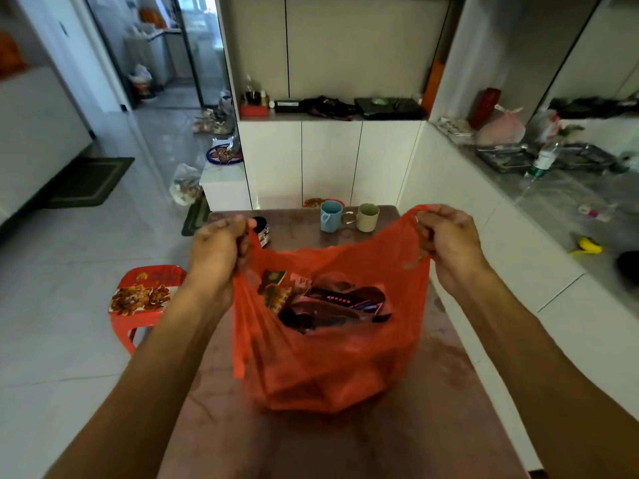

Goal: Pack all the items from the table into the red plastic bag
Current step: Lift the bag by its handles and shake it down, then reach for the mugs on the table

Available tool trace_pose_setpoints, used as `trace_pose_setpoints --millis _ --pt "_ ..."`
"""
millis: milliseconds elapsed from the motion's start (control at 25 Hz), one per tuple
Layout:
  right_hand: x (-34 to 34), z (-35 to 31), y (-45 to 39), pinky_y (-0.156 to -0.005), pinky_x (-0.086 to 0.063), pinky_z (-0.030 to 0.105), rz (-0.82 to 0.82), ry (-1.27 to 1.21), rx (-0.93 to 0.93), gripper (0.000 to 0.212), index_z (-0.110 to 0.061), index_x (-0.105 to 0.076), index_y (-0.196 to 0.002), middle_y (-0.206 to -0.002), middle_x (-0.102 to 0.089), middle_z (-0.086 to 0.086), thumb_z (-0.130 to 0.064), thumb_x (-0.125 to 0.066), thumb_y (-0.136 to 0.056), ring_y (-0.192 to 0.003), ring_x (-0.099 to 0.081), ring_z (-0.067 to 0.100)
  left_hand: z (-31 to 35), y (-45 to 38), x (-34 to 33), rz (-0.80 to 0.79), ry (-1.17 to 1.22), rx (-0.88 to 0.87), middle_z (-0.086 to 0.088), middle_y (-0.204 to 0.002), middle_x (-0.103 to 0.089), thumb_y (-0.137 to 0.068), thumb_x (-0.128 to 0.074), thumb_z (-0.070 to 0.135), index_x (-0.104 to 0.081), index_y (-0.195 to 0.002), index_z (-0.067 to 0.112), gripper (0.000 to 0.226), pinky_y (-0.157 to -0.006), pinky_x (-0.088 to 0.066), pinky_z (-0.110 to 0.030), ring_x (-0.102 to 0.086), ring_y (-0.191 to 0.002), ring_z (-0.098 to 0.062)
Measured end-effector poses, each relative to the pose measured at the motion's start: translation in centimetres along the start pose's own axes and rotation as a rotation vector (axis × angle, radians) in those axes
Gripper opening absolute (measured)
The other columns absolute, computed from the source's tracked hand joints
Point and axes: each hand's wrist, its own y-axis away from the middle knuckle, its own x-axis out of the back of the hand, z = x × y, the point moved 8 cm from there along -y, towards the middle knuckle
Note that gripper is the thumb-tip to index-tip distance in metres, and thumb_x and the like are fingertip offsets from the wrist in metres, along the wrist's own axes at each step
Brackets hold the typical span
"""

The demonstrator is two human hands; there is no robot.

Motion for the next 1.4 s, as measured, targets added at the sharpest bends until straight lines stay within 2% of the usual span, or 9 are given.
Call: trace_pose_setpoints --millis 80,280,400,520,640,760,880,1200,1400 --pt "1.2 1.0 0.7 -0.040 -0.030 0.023 -0.021 0.004 -0.056 0.013 -0.007 -0.066 -0.090 -0.053 -0.051 0.000 -0.003 -0.053 -0.091 -0.040 -0.038 0.011 -0.4 0.6 1.7 0.007 -0.110 -0.064 0.005 -0.044 -0.048 -0.095 -0.050 0.021 -0.067 -0.077 0.015 0.025 -0.035 -0.028 -0.015 -0.037 -0.036 -0.008" --pt "4.3 6.0 0.8 -0.041 -0.036 0.025 0.073 0.281 -0.245 0.025 -0.011 -0.067 -0.111 -0.066 -0.059 0.005 -0.002 -0.056 -0.090 -0.042 -0.044 0.013 -5.4 1.3 4.5 0.057 -0.214 0.119 0.001 -0.049 -0.053 -0.094 -0.052 0.022 -0.066 -0.083 0.014 0.019 -0.038 -0.033 -0.019 -0.044 -0.044 -0.016" --pt "4.4 5.8 0.4 -0.054 -0.050 0.035 0.084 0.405 -0.199 0.034 -0.017 -0.061 -0.121 -0.089 -0.069 0.007 -0.009 -0.060 -0.088 -0.064 -0.060 0.021 -5.4 1.1 4.8 0.121 -0.379 0.105 -0.005 -0.079 -0.067 -0.089 -0.058 0.029 -0.064 -0.105 0.011 0.025 -0.058 -0.050 -0.033 -0.060 -0.069 -0.022" --pt "1.4 3.9 1.3 -0.086 -0.051 0.041 0.012 0.882 0.123 0.047 -0.021 -0.047 -0.135 -0.139 -0.050 0.004 -0.027 -0.055 -0.090 -0.110 -0.054 0.023 -1.8 2.7 3.2 0.229 -0.809 -0.220 -0.011 -0.130 -0.055 -0.085 -0.063 0.035 -0.048 -0.130 0.018 0.051 -0.095 -0.046 -0.052 -0.052 -0.116 -0.031" --pt "-3.4 2.6 3.8 -0.112 -0.032 0.048 -0.287 1.155 0.577 0.050 -0.024 -0.048 -0.136 -0.151 -0.039 0.002 -0.029 -0.059 -0.087 -0.139 -0.033 0.025 1.5 6.5 -2.3 0.150 -0.814 -0.612 -0.010 -0.136 -0.050 -0.087 -0.060 0.024 -0.044 -0.135 0.018 0.051 -0.102 -0.039 -0.046 -0.044 -0.125 -0.027" --pt "-5.3 5.2 4.2 -0.118 -0.015 0.053 -0.606 1.397 0.761 0.043 -0.024 -0.052 -0.134 -0.148 -0.045 0.003 -0.036 -0.055 -0.092 -0.143 -0.027 0.027 -0.5 7.7 -7.4 0.037 -0.833 -0.606 -0.006 -0.142 -0.046 -0.088 -0.060 0.022 -0.041 -0.139 0.020 0.054 -0.106 -0.037 -0.043 -0.041 -0.130 -0.024" --pt "-3.4 8.5 3.1 -0.115 -0.003 0.065 -0.653 1.629 0.753 0.041 -0.022 -0.056 -0.128 -0.137 -0.056 0.007 -0.039 -0.056 -0.090 -0.140 -0.033 0.034 -4.7 8.1 -11.5 0.013 -0.865 -0.470 -0.009 -0.146 -0.043 -0.088 -0.063 0.018 -0.039 -0.143 0.016 0.060 -0.112 -0.031 -0.039 -0.037 -0.135 -0.026" --pt "0.4 8.5 -0.3 -0.116 -0.009 0.057 -0.752 1.267 0.713 0.047 -0.027 -0.050 -0.134 -0.156 -0.032 0.004 -0.047 -0.050 -0.092 -0.146 -0.022 0.028 -8.7 8.1 -16.2 0.146 -0.939 -0.353 -0.011 -0.148 -0.042 -0.085 -0.067 0.020 -0.036 -0.145 0.014 0.068 -0.112 -0.024 -0.032 -0.035 -0.138 -0.026" --pt "0.0 6.2 -6.0 -0.107 -0.039 0.049 -0.669 0.981 0.638 0.047 -0.023 -0.057 -0.128 -0.146 -0.045 0.001 -0.053 -0.051 -0.092 -0.135 -0.040 0.021 -10.2 2.3 -17.0 0.118 -0.956 -0.261 -0.015 -0.150 -0.038 -0.086 -0.067 0.023 -0.030 -0.148 0.015 0.072 -0.111 -0.028 -0.036 -0.034 -0.137 -0.030"
